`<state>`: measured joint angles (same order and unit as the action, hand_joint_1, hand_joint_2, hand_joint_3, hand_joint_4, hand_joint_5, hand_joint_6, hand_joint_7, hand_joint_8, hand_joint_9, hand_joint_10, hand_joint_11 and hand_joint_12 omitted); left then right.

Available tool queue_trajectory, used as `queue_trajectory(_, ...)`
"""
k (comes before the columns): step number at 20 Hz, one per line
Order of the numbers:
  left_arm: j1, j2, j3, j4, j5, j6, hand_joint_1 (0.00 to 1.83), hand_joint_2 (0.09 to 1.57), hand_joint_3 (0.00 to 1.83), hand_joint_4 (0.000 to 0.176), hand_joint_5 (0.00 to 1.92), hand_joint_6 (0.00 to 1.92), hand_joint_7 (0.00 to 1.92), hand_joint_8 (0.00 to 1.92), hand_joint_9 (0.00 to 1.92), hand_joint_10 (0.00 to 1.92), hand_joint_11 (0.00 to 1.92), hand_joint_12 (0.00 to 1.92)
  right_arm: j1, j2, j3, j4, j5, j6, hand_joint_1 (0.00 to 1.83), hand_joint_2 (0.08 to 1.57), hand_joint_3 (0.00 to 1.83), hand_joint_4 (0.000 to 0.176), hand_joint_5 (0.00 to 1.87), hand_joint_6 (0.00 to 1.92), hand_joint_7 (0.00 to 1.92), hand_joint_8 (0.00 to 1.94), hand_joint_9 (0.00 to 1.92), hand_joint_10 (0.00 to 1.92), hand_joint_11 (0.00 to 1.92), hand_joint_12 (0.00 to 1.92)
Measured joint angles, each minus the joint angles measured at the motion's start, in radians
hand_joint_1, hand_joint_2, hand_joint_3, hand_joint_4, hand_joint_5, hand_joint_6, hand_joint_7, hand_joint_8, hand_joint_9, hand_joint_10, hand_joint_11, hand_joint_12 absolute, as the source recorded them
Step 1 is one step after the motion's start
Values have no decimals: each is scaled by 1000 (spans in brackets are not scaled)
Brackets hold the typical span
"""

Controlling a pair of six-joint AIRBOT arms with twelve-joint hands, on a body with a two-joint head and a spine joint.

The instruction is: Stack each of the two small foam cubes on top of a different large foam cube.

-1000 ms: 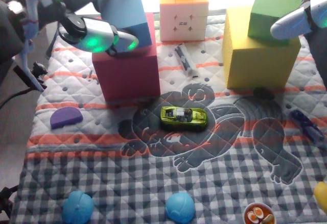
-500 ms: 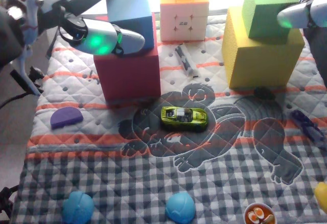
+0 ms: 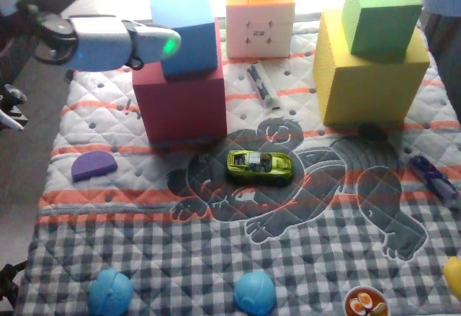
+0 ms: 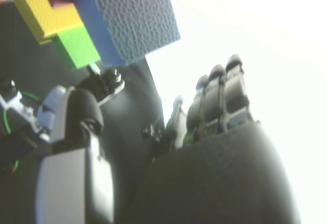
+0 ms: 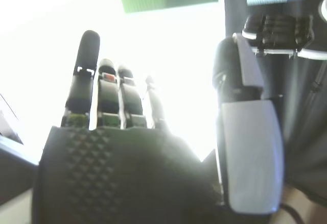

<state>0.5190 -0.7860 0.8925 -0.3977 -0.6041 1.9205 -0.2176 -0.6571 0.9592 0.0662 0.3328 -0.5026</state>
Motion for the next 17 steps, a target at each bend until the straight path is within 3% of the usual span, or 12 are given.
queue_trajectory(3,85,60,-42,67,-136,-159,757,1089,0,176,0,0,0,0,0,0,0,0,-26,66,-71,-45,97,0,800,1121,0,75,0,0,0,0,0,0,0,1440)
queue_trajectory(6,187,104,-57,100,-313,-353,757,1088,0,176,0,0,0,0,0,0,0,0,-141,108,-86,-122,254,0,800,1121,0,75,0,0,0,0,0,0,0,1435)
queue_trajectory(10,301,116,-111,127,-545,-387,757,1088,0,176,0,0,0,0,0,0,0,0,-204,128,-128,-119,414,0,800,1121,0,75,0,0,0,0,0,0,0,1429)
queue_trajectory(11,325,116,-115,142,-585,-405,749,1075,0,176,0,0,0,0,0,0,0,0,-235,126,-133,-128,452,1,761,1109,0,74,0,0,0,0,0,0,0,1215)
queue_trajectory(12,351,115,-116,135,-637,-441,628,1013,0,176,0,0,0,0,0,0,0,0,-305,111,-129,-118,531,1,675,1118,0,117,0,0,0,0,0,0,0,1179)
queue_trajectory(13,360,115,-116,119,-661,-458,602,1000,0,176,0,0,0,0,0,0,0,0,-343,99,-119,-114,571,0,657,1120,1,126,0,0,0,0,0,0,0,1173)
queue_trajectory(17,398,97,-95,65,-744,-510,595,995,0,176,0,0,0,0,0,0,0,0,-575,62,-90,5,822,0,651,1121,1,129,0,0,0,0,0,0,0,1175)
